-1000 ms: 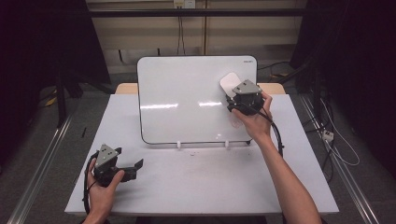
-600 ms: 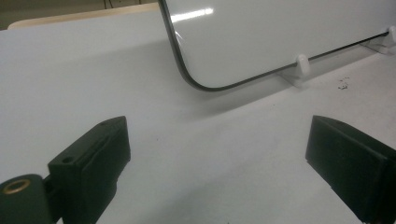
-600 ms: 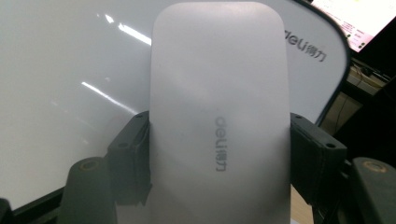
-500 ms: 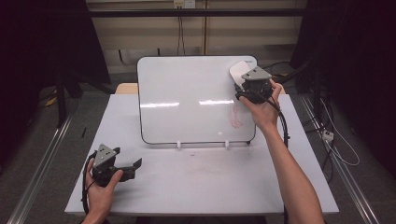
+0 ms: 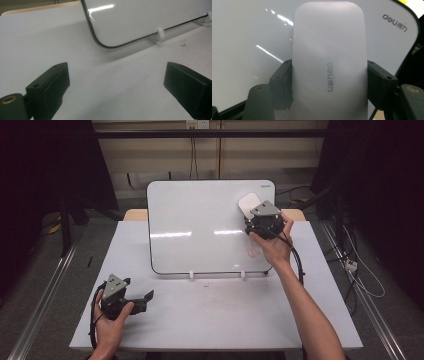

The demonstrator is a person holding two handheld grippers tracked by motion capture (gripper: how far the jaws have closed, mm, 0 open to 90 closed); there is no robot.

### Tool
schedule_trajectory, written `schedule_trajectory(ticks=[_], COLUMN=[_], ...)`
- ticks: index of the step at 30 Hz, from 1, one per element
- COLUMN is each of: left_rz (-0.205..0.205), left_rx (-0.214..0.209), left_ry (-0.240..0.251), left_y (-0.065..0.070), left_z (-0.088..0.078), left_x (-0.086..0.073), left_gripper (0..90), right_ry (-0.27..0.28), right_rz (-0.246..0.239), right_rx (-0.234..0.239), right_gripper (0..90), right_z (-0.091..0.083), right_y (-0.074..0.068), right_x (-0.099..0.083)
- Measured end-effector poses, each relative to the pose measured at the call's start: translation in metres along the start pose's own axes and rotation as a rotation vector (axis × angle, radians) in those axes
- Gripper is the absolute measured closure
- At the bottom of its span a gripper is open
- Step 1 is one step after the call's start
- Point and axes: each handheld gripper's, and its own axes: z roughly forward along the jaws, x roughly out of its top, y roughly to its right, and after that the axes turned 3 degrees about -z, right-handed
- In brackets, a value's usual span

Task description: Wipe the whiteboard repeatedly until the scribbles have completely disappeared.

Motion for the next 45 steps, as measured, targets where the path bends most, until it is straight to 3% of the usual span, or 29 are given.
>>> schedule_trajectory(ticks=[9,13,20,31,37,45], left_rz=[-0.003,-0.002,0.003,-0.005,-0.002,-0.004], left_rx=[0.002,-0.006,-0.009,-0.004,-0.003,-0.005], left_ry=[-0.003,-0.003,-0.003,0.004,0.003,0.001], left_y=[-0.001,0.0,0.002,-0.001,-0.001,-0.001], left_z=[0.002,0.004,0.003,0.001,0.001,0.001], left_x=[0.0,0.001,0.001,0.001,0.001,0.001], left_gripper=[6.5,6.5,6.5,6.5,6.5,6.5], right_ry=[0.014,0.015,0.015,0.013,0.0,0.012], right_rz=[-0.055,-0.112,-0.086,0.003,0.006,0.017], right_rx=[0.046,0.052,0.079,0.025,0.006,-0.011], right_gripper=[31.6,31.6,31.6,31.6,31.6,31.6], right_z=[-0.002,-0.004,-0.002,0.001,0.003,0.001], right_y=[-0.029,-0.043,-0.037,-0.003,0.013,0.012], right_x=[-0.005,-0.006,-0.006,0.001,0.009,0.007])
